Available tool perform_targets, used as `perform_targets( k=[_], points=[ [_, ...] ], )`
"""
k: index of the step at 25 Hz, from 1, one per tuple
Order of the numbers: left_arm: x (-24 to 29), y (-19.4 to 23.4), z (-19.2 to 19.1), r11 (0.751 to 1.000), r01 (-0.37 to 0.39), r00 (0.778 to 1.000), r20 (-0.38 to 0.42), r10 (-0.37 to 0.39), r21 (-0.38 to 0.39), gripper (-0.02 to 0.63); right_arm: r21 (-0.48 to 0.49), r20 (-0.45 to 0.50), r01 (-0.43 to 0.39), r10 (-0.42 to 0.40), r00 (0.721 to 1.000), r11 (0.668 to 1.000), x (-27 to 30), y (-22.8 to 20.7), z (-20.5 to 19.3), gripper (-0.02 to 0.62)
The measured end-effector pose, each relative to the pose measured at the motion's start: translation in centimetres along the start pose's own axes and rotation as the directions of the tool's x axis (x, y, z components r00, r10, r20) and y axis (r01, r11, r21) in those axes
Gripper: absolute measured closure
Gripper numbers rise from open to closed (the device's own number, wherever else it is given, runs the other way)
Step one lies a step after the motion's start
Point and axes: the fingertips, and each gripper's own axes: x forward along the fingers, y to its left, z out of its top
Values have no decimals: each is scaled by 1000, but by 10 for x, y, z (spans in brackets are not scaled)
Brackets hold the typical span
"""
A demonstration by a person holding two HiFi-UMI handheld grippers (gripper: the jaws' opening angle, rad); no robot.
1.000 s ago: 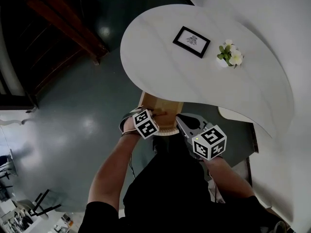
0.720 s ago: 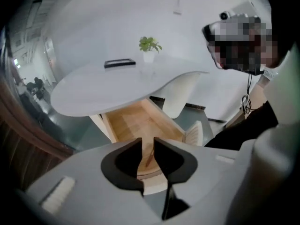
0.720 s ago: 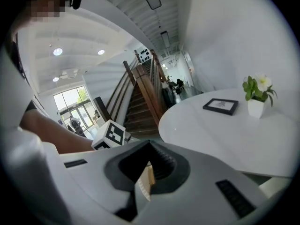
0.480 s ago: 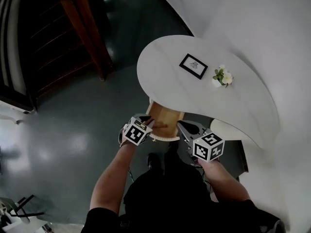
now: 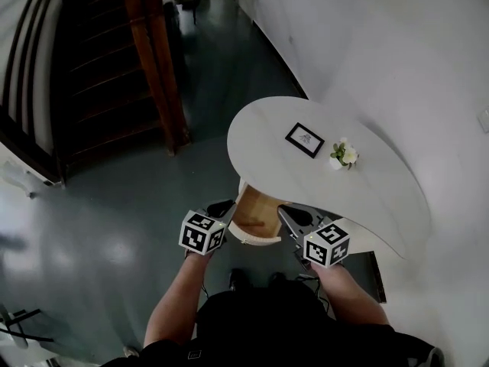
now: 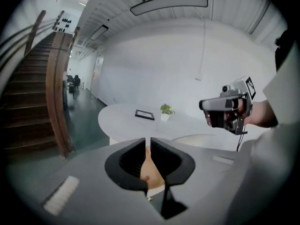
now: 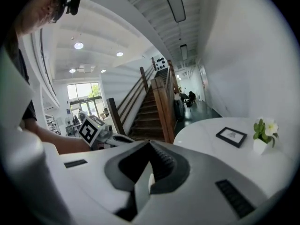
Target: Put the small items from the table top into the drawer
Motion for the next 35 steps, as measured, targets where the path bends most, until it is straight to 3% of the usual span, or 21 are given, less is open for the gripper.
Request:
perform_targets(
  k=[6,11,16,21,35],
  points=[
    [-27,-24,41,999,-51,994,96,50,13,577,-47,76,35,-32,997,998,-40,-19,20,592],
    [-37,-57,82,996,-92,978,191,87,17,589,-85,209,142,-122,970,986,-107,-48,43,592],
    [-30,-103,120,990,-127,959,263,106,64,594,-63,277,159,-135,951,985,-160,-76,52,592],
    [-12,-141,126,980,-153,958,263,115,128,595,-67,332,192,-160,930,979,-198,-92,54,592],
    [-4,-192,141,972,-204,928,338,155,116,594,-63,365,174,-139,920,983,-250,-110,45,592]
  ],
)
